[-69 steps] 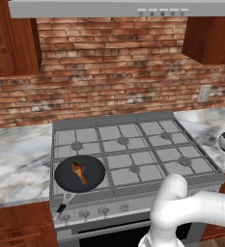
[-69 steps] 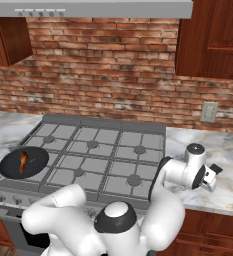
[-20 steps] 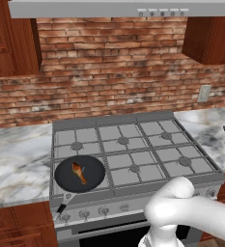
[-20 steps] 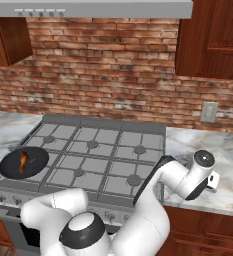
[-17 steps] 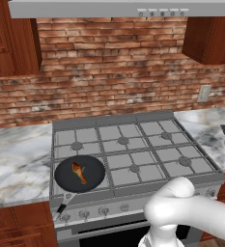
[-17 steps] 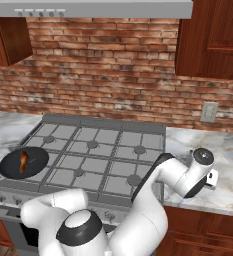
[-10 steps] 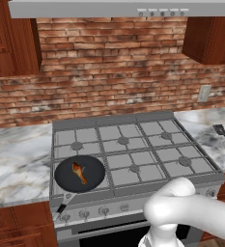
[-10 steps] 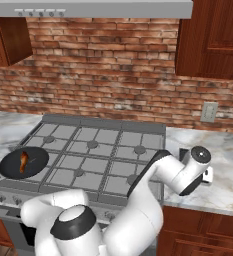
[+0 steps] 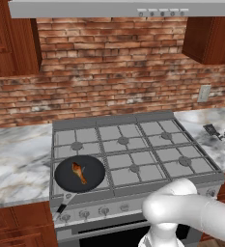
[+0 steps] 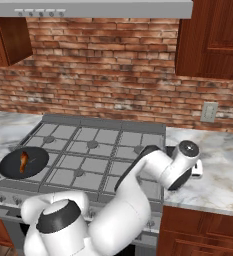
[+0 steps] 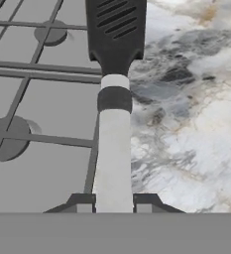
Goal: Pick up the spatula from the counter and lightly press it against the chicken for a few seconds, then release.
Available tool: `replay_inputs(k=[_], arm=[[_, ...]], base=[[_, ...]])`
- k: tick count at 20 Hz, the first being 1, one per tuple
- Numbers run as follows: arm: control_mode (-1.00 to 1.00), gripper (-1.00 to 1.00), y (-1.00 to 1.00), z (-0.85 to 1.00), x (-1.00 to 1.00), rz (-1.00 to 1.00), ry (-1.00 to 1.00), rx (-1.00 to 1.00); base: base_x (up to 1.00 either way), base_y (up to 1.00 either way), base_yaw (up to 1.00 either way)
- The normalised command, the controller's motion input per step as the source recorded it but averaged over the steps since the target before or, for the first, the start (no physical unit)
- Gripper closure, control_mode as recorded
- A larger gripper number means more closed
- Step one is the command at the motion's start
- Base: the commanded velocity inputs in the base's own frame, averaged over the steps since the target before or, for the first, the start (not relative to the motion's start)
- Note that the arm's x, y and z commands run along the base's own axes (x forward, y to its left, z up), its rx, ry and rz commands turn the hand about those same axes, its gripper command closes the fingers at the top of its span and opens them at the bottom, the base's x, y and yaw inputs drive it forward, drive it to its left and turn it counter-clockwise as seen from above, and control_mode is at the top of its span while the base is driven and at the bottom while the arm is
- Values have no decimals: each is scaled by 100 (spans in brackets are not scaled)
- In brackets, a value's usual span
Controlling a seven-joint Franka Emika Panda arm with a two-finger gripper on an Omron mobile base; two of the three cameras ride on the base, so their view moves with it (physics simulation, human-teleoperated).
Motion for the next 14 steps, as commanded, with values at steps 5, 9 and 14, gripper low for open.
replay_inputs(k=[5, 9, 14], arm=[[-100, 100, 37, 10, -8, 11, 0, -10], [-100, 100, 42, 8, -10, 12, 0, -8], [-100, 100, 38, 9, -12, 11, 0, -7]], base=[[0, 0, 0], [0, 0, 0], [0, 0, 0]])
